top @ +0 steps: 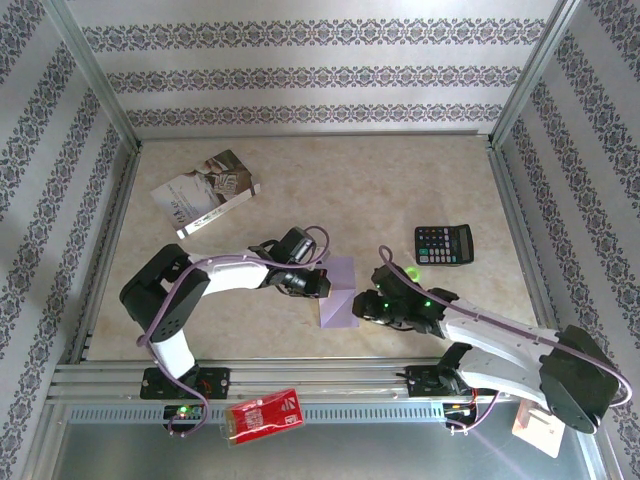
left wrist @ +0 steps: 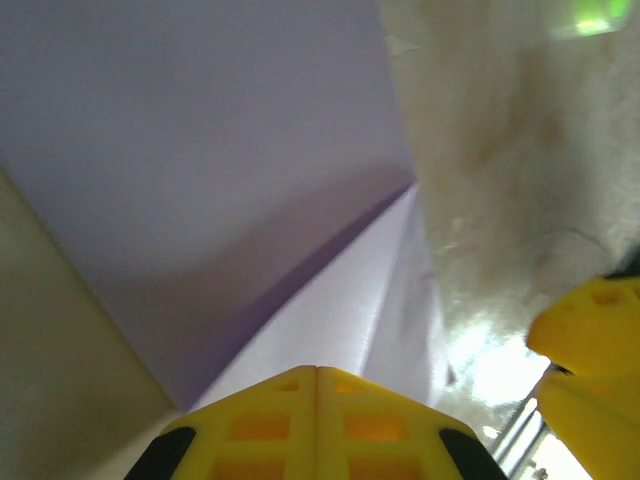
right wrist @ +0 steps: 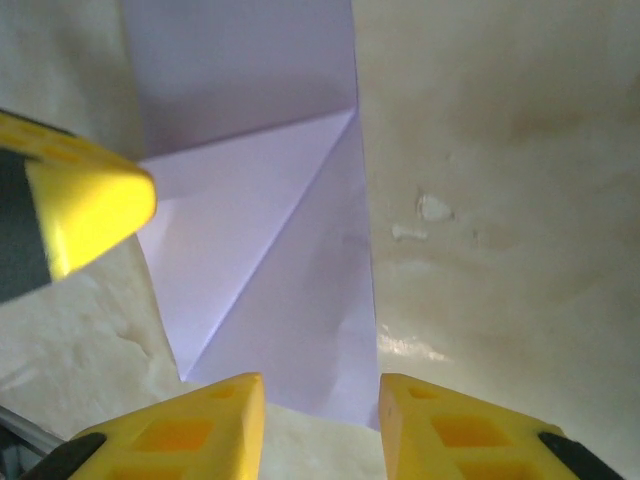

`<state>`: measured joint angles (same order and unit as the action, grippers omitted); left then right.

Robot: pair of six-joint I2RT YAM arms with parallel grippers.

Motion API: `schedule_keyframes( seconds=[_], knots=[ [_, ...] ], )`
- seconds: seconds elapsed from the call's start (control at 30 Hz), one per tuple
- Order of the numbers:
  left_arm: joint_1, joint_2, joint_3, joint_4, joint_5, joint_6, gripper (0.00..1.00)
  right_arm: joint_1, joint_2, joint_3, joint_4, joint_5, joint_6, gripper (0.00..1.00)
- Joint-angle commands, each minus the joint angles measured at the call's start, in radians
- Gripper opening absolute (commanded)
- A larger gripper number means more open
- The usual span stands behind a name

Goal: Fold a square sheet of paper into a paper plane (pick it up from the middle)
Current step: Turn over the paper at the center of the table.

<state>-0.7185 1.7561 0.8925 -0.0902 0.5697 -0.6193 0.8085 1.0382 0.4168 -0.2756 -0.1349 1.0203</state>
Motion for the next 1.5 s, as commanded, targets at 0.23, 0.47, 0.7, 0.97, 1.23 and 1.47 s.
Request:
schedule_keyframes(
  seconds=[0.23, 0.47, 0.7, 0.97, 1.23, 1.47],
  knots=[
    [0.011, 0.061, -0.051, 0.004, -0.031, 0.046, 0.00, 0.101, 0.085, -0.024, 0.033, 0.071, 0.133, 0.37],
    [0.011, 0.064, -0.069, 0.004, -0.038, 0.053, 0.00, 0.103, 0.115, -0.030, 0.108, 0.043, 0.129, 0.36],
    [0.011, 0.068, -0.067, -0.002, -0.039, 0.061, 0.00, 0.106, 0.108, -0.041, 0.138, 0.035, 0.130, 0.32],
    [0.011, 0.067, -0.069, -0.007, -0.041, 0.063, 0.00, 0.106, 0.070, -0.036, 0.120, 0.051, 0.123, 0.31],
    [0.011, 0.064, -0.071, -0.014, -0.043, 0.066, 0.00, 0.107, 0.085, -0.022, 0.088, 0.063, 0.108, 0.31],
    [0.011, 0.060, -0.075, -0.015, -0.042, 0.069, 0.00, 0.112, 0.143, -0.022, 0.106, 0.063, 0.105, 0.30]
  ],
)
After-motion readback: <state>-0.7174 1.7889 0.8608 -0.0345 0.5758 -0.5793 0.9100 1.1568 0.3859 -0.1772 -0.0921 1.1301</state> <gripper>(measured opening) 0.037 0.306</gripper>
